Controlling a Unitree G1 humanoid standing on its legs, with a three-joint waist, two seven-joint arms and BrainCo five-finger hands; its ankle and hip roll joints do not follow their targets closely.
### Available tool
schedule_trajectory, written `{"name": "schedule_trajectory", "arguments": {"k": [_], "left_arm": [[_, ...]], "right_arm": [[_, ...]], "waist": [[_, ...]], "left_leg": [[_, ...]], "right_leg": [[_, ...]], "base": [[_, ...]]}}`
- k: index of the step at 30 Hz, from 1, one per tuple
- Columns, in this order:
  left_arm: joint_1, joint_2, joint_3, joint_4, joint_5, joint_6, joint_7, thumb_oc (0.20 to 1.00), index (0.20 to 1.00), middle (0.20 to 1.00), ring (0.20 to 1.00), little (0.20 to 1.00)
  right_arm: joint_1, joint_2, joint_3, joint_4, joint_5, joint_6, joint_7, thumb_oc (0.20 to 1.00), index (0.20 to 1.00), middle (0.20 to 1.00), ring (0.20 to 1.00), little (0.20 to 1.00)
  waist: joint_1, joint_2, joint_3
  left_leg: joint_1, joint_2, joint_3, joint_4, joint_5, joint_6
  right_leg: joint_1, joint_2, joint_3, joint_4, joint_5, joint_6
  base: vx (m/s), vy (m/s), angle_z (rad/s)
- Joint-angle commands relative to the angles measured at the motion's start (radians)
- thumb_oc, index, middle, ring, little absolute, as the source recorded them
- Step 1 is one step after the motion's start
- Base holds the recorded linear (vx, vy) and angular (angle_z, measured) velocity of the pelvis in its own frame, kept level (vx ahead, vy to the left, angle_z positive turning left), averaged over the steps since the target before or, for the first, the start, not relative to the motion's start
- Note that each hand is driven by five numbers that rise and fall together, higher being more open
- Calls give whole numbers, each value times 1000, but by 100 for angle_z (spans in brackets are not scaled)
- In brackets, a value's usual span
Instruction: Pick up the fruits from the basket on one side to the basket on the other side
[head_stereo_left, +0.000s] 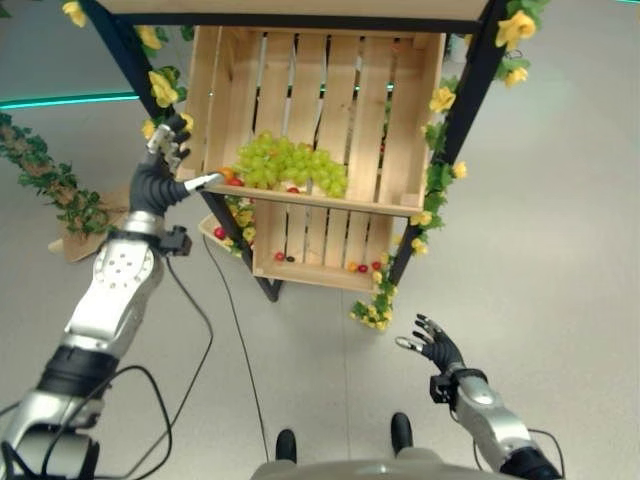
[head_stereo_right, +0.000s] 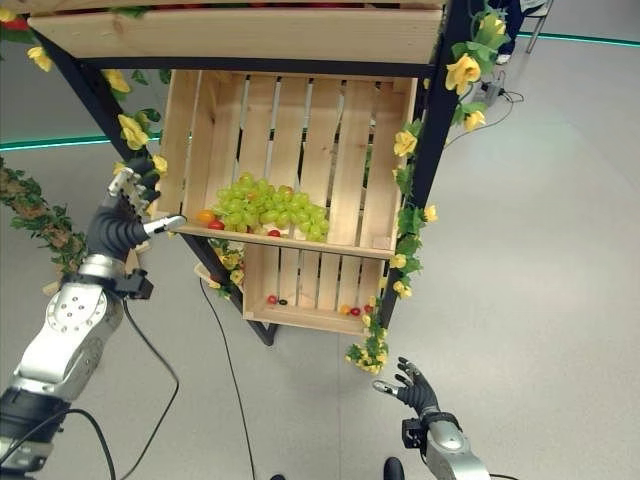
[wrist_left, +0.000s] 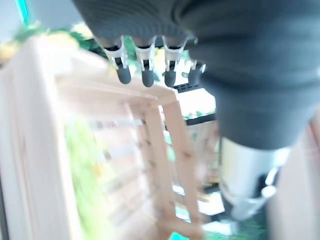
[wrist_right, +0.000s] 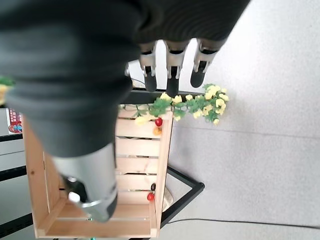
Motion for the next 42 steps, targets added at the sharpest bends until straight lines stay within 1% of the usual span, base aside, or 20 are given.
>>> {"name": "schedule_trajectory", "arguments": {"k": [1,8,9,10,11,13,18,19,20,21,23,25,26,27,31,34,35,37,40,42], "left_arm": [[-36,-27,9,-72,-65,-34,-93,1000,1000,1000,1000,1000],[46,-219,-110,-206,-113,28,-191,1000,1000,1000,1000,1000],[26,-253,-166,-204,-99,29,-189,1000,1000,1000,1000,1000],[24,-253,-167,-203,-99,29,-189,1000,1000,1000,1000,1000],[-2,-254,-185,-209,-65,22,-193,1000,1000,1000,1000,1000],[-24,-279,-221,-179,-50,9,-182,1000,1000,1000,1000,1000],[-61,-264,-254,-125,-21,24,-176,1000,1000,1000,1000,1000],[-79,-262,-261,-99,-1,30,-163,1000,1000,1000,1000,1000],[-80,-261,-262,-98,-1,29,-163,1000,1000,1000,1000,1000],[-82,-265,-258,-63,9,20,-144,1000,1000,1000,1000,1000],[-80,-264,-255,-53,10,15,-136,1000,1000,1000,1000,1000],[-53,-259,-220,-29,22,15,-119,1000,1000,1000,1000,1000],[-53,-259,-220,-28,22,15,-120,1000,1000,1000,1000,1000],[-27,-259,-191,-15,36,19,-103,1000,1000,1000,1000,1000],[-1,-274,-162,9,44,26,-75,1000,1000,1000,1000,1000],[33,-285,-109,21,53,33,-46,1000,1000,1000,1000,1000],[41,-290,-105,25,68,35,-48,1000,1000,1000,1000,1000],[72,-320,-84,43,56,25,-27,1000,1000,1000,1000,1000],[73,-336,-85,43,57,22,-27,1000,1000,1000,1000,1000],[84,-348,-76,46,52,23,-20,1000,1000,1000,1000,1000]], "right_arm": [[-16,-4,-32,-65,-26,-32,18,1000,1000,1000,1000,1000],[-11,-4,-66,-127,-41,-54,18,1000,1000,1000,1000,1000],[-28,-12,-75,-146,-48,-72,0,1000,1000,1000,1000,1000],[-29,-12,-77,-147,-48,-72,0,1000,1000,1000,1000,1000],[-52,-19,-81,-176,-55,-88,-7,1000,1000,1000,1000,1000],[-52,-27,-89,-218,-73,-95,-3,1000,1000,1000,1000,1000],[11,-11,-147,-283,-46,-104,-14,1000,1000,1000,1000,1000],[43,10,-170,-318,-32,-105,-19,1000,1000,1000,1000,1000],[46,11,-170,-322,-32,-103,-19,1000,1000,1000,1000,1000],[55,27,-180,-338,-37,-107,-23,1000,1000,1000,1000,1000],[57,37,-180,-341,-40,-107,-27,1000,1000,1000,1000,1000],[80,52,-198,-337,-54,-118,-46,1000,1000,1000,1000,1000],[81,52,-198,-338,-55,-118,-46,1000,1000,1000,1000,1000],[95,55,-218,-345,-62,-126,-66,1000,1000,1000,1000,1000],[96,50,-232,-364,-61,-136,-85,1000,1000,1000,1000,1000],[85,39,-241,-386,-69,-143,-100,1000,1000,1000,1000,1000],[85,37,-238,-385,-72,-148,-106,1000,1000,1000,1000,1000],[96,10,-245,-424,-75,-148,-119,1000,1000,1000,1000,1000],[115,-2,-264,-446,-57,-153,-113,1000,1000,1000,1000,1000],[124,-16,-274,-451,-38,-156,-116,1000,1000,1000,1000,1000]], "waist": [[-12,-15,-39],[-19,-31,-34],[-14,-41,-9],[-13,-42,-12],[-2,-50,7],[-8,-58,20],[-66,-69,10],[-104,-80,7],[-102,-81,7],[-135,-91,16],[-127,-91,23],[-124,-86,46],[-123,-86,46],[-109,-81,54],[-99,-85,51],[-65,-70,47],[-67,-72,45],[-84,-70,34],[-99,-61,41],[-103,-52,46]], "left_leg": [[-14,5,-28,66,-132,11],[-20,-3,-17,108,-157,30],[-64,-42,-82,217,-199,37],[-71,-44,-82,220,-197,37],[-92,-141,-241,282,-266,63],[-114,-208,-329,308,-275,91],[-112,-148,-320,240,-232,74],[-94,-142,-293,203,-224,85],[-92,-142,-290,199,-223,86],[-91,-137,-224,180,-215,95],[-90,-125,-176,182,-219,99],[-91,-66,-45,203,-222,93],[-89,-64,-43,203,-224,93],[-79,-26,29,225,-229,93],[-72,6,143,247,-225,101],[-38,44,246,292,-272,110],[-34,55,274,338,-301,101],[-21,89,317,479,-327,87],[-35,107,317,588,-258,59],[-52,102,246,777,-157,2]], "right_leg": [[78,-81,-59,71,-192,65],[73,-78,-38,55,-180,55],[45,-78,-3,69,-172,51],[40,-79,-3,69,-170,51],[-23,-70,68,116,-163,43],[-71,-57,148,145,-145,41],[-102,-46,175,141,-138,54],[-115,-59,187,129,-106,72],[-115,-59,190,128,-105,73],[-152,-72,199,120,-59,102],[-171,-73,186,126,-59,105],[-194,-98,14,147,-65,96],[-192,-96,15,147,-65,96],[-181,-107,-112,181,-84,80],[-154,-122,-223,267,-116,52],[-136,-134,-417,400,-195,17],[-84,-135,-415,284,-193,19],[-67,-59,-314,244,-206,2],[-41,-8,-272,208,-221,-38],[-9,40,-218,181,-242,-75]], "base": [[-2,17,3],[-21,22,-4],[-102,44,-16],[-171,106,-32],[-132,140,-68],[-137,164,-151],[-88,115,-67],[-35,83,-29],[-181,178,-37],[-142,96,-40],[-158,89,-79],[-183,37,-213],[-186,32,-257],[-103,18,-185],[-111,16,-144],[9,-12,-164],[184,-200,-198],[210,-285,-183],[106,-156,-127],[254,-226,-123]]}}
